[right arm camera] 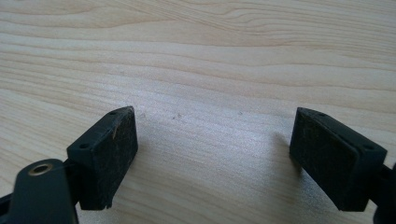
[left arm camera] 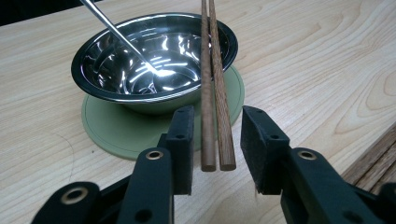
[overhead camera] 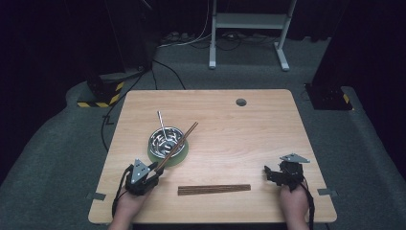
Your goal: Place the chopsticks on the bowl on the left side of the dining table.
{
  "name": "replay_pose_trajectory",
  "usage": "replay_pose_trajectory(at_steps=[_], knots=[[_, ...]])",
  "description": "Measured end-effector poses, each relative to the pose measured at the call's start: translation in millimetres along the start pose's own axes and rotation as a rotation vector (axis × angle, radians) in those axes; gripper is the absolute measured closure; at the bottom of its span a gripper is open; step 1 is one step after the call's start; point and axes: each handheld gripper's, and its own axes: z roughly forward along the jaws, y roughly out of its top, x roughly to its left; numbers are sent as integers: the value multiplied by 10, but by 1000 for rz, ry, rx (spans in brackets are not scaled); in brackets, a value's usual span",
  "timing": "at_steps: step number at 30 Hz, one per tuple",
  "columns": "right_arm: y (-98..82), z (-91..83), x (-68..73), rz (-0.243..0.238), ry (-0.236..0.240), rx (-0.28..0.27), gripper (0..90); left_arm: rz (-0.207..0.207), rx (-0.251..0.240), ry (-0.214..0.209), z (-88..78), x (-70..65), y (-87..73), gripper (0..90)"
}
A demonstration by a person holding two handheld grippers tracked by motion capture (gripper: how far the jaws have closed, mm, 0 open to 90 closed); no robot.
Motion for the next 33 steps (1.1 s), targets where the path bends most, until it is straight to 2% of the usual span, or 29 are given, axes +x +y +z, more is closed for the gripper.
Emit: replay_pose_trajectory(at_steps=[2, 3, 10, 19, 27, 29, 31, 33], knots=[[1, -1, 2, 2, 0, 1, 147, 0, 3, 8, 1, 2, -2, 636], [-1, 0, -3, -5, 0, 0, 147, 15, 5, 13, -2, 16, 0, 631], [0, 0, 1, 2, 0, 0, 147, -9, -5, 33, -54, 132, -14, 626], [0, 0, 2, 2, 0, 1, 146, -82, -15, 80, -94, 289, -45, 630], [6, -4, -3, 6, 13, 14, 137, -110, -5, 122, -49, 417, -29, 627], [7, -3, -4, 5, 14, 14, 136, -129, -6, 139, -45, 457, -26, 628], [6, 3, -1, 7, 10, 7, 136, -166, -4, 167, -33, 515, -26, 630], [8, -2, 0, 6, 8, 14, 133, -181, -2, 184, -20, 546, -25, 631]])
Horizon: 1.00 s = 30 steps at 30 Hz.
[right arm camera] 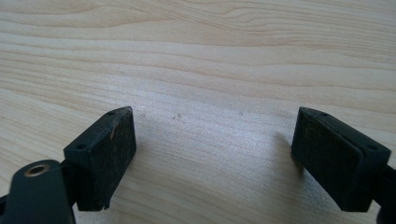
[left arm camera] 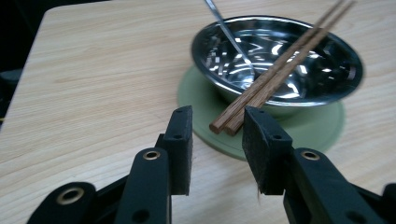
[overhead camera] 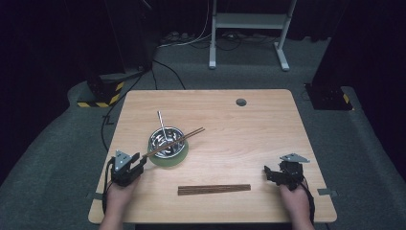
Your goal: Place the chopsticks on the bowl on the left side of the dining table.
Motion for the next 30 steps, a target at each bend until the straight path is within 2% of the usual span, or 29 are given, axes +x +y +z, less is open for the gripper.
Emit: replay_pose_trajectory(at_steps=[7, 8, 10, 11, 12, 14, 15, 16, 17, 18, 20, 23, 25, 26, 28, 30], knots=[[1, 17, 4, -4, -13, -12, 120, -33, 2, 29, 103, 67, 40, 634], [2, 19, -1, -10, -13, -14, 119, -51, 2, 28, 119, 67, 44, 633], [11, 8, -1, -2, 4, 9, 121, -49, -7, 26, 147, 94, 52, 636], [22, 19, -2, -1, -5, -2, 142, -52, -1, 27, 157, 101, 56, 641], [45, -2, 4, -1, 7, 29, 150, -58, 0, 26, 175, 112, 59, 641], [89, -22, 54, -25, 6, 19, 157, -68, -1, 26, 203, 128, 67, 640], [117, -34, 91, -37, 6, -3, 157, -69, -4, 28, 211, 138, 72, 640], [153, -43, 136, -47, 10, -31, 157, -91, -6, 25, 223, 130, 73, 640], [200, -61, 179, -54, 20, -43, 158, -78, 0, 28, 222, 144, 79, 639], [308, -84, 281, -55, 61, -60, 159, -80, -3, 25, 233, 147, 82, 635], [350, -84, 319, -65, 72, -68, 173, -81, -7, 26, 256, 152, 87, 635], [525, -74, 521, -96, 103, -105, 262, -88, -12, 24, 284, 161, 89, 634], [622, -40, 653, -114, 106, -121, 297, -102, -17, 19, 299, 171, 90, 635], [667, -18, 717, -120, 115, -134, 310, -96, -15, 19, 300, 185, 92, 635], [765, 30, 864, -141, 134, -150, 347, -120, -24, 12, 314, 187, 97, 636], [844, 83, 1000, -156, 143, -163, 376, -116, -24, 8, 321, 204, 100, 636]])
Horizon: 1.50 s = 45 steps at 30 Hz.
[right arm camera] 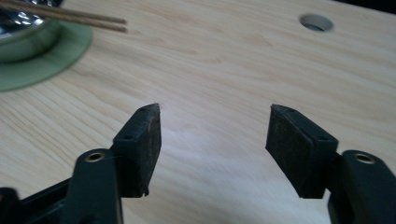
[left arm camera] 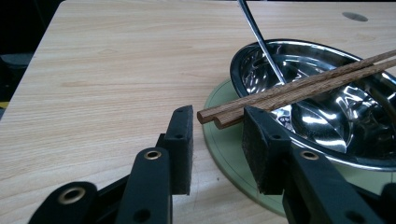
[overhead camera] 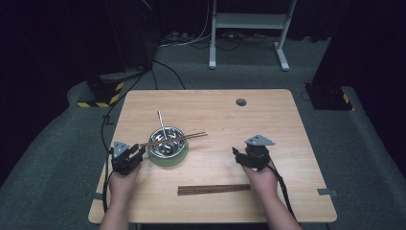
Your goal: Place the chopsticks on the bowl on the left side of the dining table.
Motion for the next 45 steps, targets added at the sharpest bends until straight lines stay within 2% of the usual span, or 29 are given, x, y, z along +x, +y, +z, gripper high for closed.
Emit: replay_pose_trajectory(at_steps=[6, 9, 13, 16, 18, 21, 24, 29, 33, 36, 38, 39, 45], knots=[[200, 300, 297, -36, 33, -7, 393, -2, -12, -26, 34, 7, 11, 635], [257, 483, 441, -61, 45, -5, 393, -13, -16, -39, 52, 16, 14, 635], [318, 701, 581, -70, 71, 1, 407, -28, -19, -45, 55, 31, 14, 635], [361, 817, 645, -72, 87, 3, 414, -42, -25, -53, 50, 31, 15, 635], [395, 870, 663, -69, 103, -6, 415, -29, -27, -55, 47, 32, 18, 635], [445, 944, 660, -63, 109, -13, 414, -36, -24, -59, 54, 30, 14, 635], [452, 979, 640, -41, 124, -15, 415, -34, -23, -62, 62, 21, 14, 634], [422, 1009, 674, -53, 125, -9, 432, -21, -20, -66, 66, 21, 15, 634], [403, 968, 732, -84, 117, -10, 441, -28, -24, -64, 55, 34, 18, 631], [377, 925, 781, -75, 121, -15, 448, -40, -20, -63, 41, 51, 18, 631], [363, 900, 800, -84, 123, -20, 450, -35, -21, -60, 31, 71, 19, 631], [356, 882, 810, -90, 125, -21, 452, -48, -24, -66, 26, 77, 17, 631], [299, 801, 874, -100, 112, -26, 464, -43, -26, -75, 26, 82, 14, 625]])
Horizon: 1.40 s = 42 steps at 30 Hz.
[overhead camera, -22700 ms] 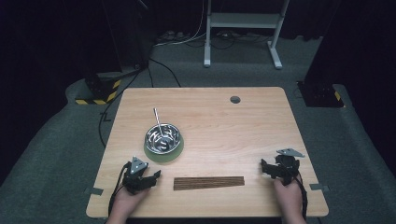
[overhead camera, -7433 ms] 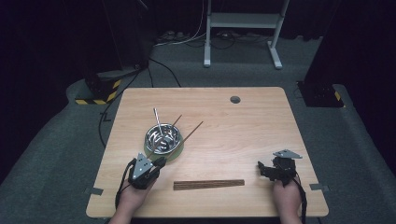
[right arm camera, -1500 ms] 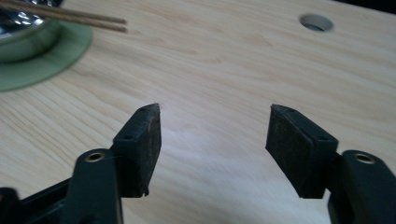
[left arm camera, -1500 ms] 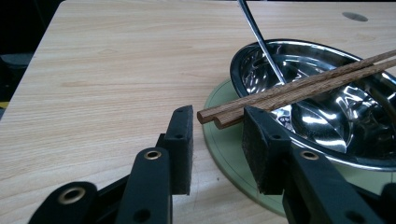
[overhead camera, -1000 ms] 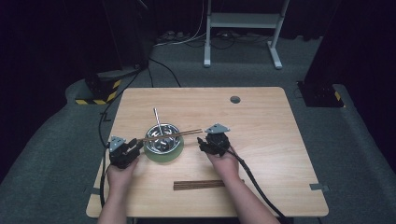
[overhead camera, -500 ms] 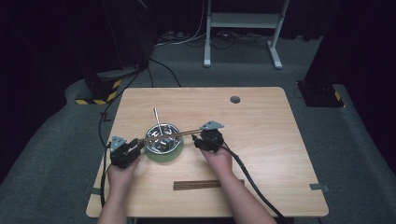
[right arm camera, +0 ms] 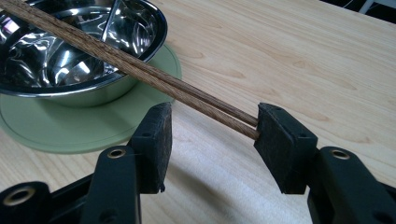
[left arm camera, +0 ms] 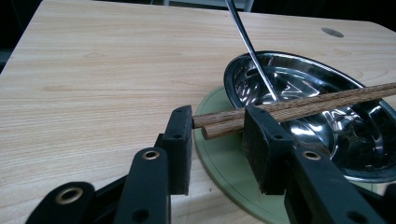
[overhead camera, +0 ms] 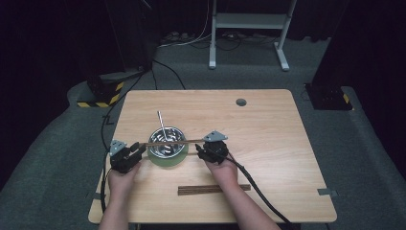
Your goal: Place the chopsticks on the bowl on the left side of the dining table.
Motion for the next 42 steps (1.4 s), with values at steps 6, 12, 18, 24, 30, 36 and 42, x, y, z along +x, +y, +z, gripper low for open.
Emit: replay_pose_trajectory(at_steps=[6, 12, 18, 24, 30, 36, 42], knots=[[-38, -24, -4, 4, -11, 1, 471, 16, -16, 9, -15, -4, 4, 598], [-37, -86, -30, -2, -18, -6, 470, 40, -22, 30, -109, 9, 6, 557], [-108, -172, -69, 12, -34, -7, 481, 74, 20, 56, -123, 13, -44, 598], [-151, -195, -71, -5, -41, -10, 586, 83, 42, 60, -91, 5, -70, 656], [-168, -179, -33, -5, -56, -11, 659, 73, 31, 60, -76, 3, -68, 708], [-179, -149, -35, -14, -72, -12, 714, 79, 39, 66, -45, -5, -62, 745], [-189, -121, -42, -11, -76, -10, 757, 74, 31, 66, -51, 1, -59, 762]])
